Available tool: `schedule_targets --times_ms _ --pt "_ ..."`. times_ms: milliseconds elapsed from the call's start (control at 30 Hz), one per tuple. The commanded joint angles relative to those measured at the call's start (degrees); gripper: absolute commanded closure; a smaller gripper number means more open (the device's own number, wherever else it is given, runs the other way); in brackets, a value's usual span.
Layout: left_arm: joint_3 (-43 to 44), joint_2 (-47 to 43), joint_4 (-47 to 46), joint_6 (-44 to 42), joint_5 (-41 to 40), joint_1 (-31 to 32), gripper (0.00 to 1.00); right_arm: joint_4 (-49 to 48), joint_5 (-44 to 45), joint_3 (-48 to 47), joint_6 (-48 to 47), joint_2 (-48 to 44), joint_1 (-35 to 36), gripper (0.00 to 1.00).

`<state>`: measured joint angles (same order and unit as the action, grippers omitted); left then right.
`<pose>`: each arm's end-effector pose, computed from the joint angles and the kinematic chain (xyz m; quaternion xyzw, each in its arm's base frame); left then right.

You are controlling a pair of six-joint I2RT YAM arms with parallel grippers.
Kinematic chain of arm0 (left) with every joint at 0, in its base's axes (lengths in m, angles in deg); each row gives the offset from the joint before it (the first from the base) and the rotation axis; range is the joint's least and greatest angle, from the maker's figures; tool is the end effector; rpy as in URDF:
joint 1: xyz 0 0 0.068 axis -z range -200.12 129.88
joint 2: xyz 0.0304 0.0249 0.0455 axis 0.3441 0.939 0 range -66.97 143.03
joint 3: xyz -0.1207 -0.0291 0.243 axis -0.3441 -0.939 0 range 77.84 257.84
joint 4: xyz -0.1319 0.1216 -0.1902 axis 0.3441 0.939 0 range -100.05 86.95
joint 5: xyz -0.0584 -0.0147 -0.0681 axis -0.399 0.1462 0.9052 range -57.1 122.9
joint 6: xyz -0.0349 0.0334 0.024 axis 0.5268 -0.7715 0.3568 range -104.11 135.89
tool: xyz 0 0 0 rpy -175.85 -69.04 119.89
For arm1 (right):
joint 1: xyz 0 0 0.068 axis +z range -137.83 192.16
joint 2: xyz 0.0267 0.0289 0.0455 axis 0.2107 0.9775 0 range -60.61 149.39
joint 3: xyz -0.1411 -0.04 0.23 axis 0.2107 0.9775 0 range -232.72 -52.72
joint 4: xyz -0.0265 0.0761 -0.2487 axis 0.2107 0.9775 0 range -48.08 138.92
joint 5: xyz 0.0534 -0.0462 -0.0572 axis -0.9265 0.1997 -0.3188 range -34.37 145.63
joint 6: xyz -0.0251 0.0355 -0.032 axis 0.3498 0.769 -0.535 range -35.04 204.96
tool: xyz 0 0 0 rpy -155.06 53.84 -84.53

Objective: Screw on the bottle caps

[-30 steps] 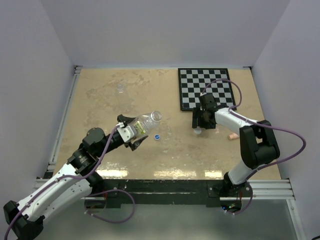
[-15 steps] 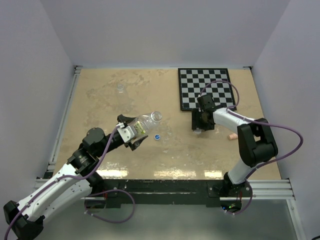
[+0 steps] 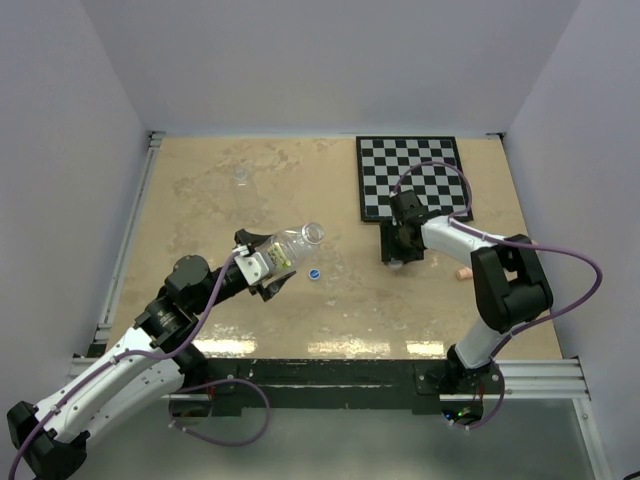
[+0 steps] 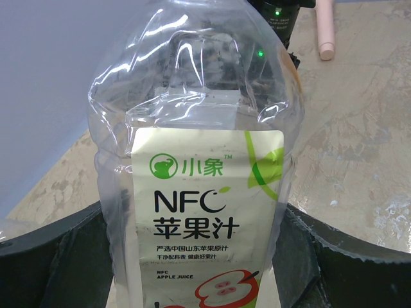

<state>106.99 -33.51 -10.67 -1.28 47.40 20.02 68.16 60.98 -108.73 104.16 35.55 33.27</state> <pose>0.1140 -0.1079 0.2934 0.4228 0.5936 -0.2254 0.6466 0.2979 0.1114 0.1635 -0.0066 0.9778 0.0275 0.2075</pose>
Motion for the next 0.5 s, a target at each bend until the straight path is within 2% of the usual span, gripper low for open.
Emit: schedule_targets --times_ms 0,333,467 --pt "0.5 -0.2 -2.5 -1.0 0.3 -0.2 1.0 0.8 1.2 -1.6 0.0 0.0 0.8 0.42" --pt "0.5 -0.1 -2.4 -1.0 0.6 -0.2 1.0 1.2 1.3 -1.7 -0.1 0.0 1.2 0.49" --pt "0.5 -0.1 -2.4 -1.0 0.7 -0.2 1.0 1.4 1.8 -1.7 0.0 -0.3 1.3 0.57"
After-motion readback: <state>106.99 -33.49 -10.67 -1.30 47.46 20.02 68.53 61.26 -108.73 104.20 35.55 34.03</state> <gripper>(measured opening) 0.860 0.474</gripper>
